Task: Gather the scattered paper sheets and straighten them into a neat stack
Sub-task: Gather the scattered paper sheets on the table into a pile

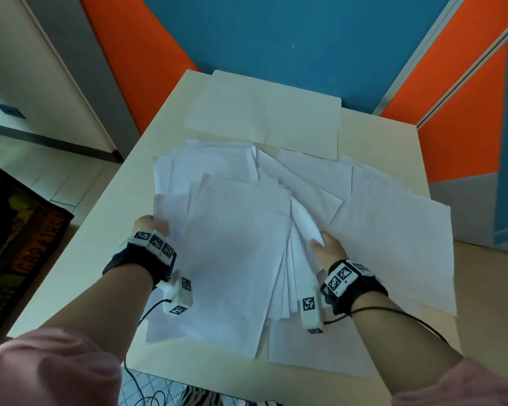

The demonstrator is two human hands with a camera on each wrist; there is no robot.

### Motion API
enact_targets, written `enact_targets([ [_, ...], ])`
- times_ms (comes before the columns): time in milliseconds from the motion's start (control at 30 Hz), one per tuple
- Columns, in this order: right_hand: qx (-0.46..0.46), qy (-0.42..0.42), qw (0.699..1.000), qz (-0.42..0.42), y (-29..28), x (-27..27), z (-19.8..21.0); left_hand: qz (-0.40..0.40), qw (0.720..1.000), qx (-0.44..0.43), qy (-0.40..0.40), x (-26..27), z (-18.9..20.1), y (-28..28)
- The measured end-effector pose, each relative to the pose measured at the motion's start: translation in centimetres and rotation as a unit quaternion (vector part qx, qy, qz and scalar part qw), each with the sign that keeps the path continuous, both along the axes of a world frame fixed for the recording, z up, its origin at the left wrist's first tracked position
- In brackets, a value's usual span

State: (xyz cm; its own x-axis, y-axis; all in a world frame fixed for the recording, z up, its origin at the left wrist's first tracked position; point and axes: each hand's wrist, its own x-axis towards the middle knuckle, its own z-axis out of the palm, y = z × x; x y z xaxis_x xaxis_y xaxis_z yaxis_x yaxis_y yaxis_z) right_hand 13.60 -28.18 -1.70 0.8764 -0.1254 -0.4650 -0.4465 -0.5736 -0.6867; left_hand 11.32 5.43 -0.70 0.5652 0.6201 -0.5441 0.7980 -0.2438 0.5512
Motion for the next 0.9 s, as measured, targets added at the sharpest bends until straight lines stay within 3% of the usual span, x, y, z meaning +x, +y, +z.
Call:
enact_targets([
  [100,0.039,0.015,0.999,0.015,1.7,-0.5,0.0,-0.008,1.000,-0.018,-0.016,0.6,0.3,-1.3],
  [267,-0.137,-0.067,0.987,-0.049,-1.5,1.0,1.1,0.025,0.998,0.034,-0.045,0.7,0.3,-0.5],
  [333,-0.240,-0.024,0.966,-0.095,-4.5,1.0,1.3,-0.006,0.998,0.056,-0.024,-0.2,-0.1,-0.4],
  [433,-0.298,0.081,0.945,-0.109,-7.1,-0.3,1.0,-0.088,0.994,0.059,0.013,-1.8,-0.9,-1.3],
  [533,-0.290,0.070,0.953,-0.058,-5.9,-1.0,0.5,-0.140,0.988,0.067,0.025,-2.0,-1.3,-2.4],
  [800,-0.218,0.007,0.971,0.098,-3.3,-2.2,0.6,-0.107,0.992,0.063,0.000,-0.4,-0.9,-3.3],
  [900,-0.146,-0.038,0.988,0.031,-4.9,-3.1,1.0,-0.106,0.993,0.058,0.000,-0.2,-0.9,-3.2],
])
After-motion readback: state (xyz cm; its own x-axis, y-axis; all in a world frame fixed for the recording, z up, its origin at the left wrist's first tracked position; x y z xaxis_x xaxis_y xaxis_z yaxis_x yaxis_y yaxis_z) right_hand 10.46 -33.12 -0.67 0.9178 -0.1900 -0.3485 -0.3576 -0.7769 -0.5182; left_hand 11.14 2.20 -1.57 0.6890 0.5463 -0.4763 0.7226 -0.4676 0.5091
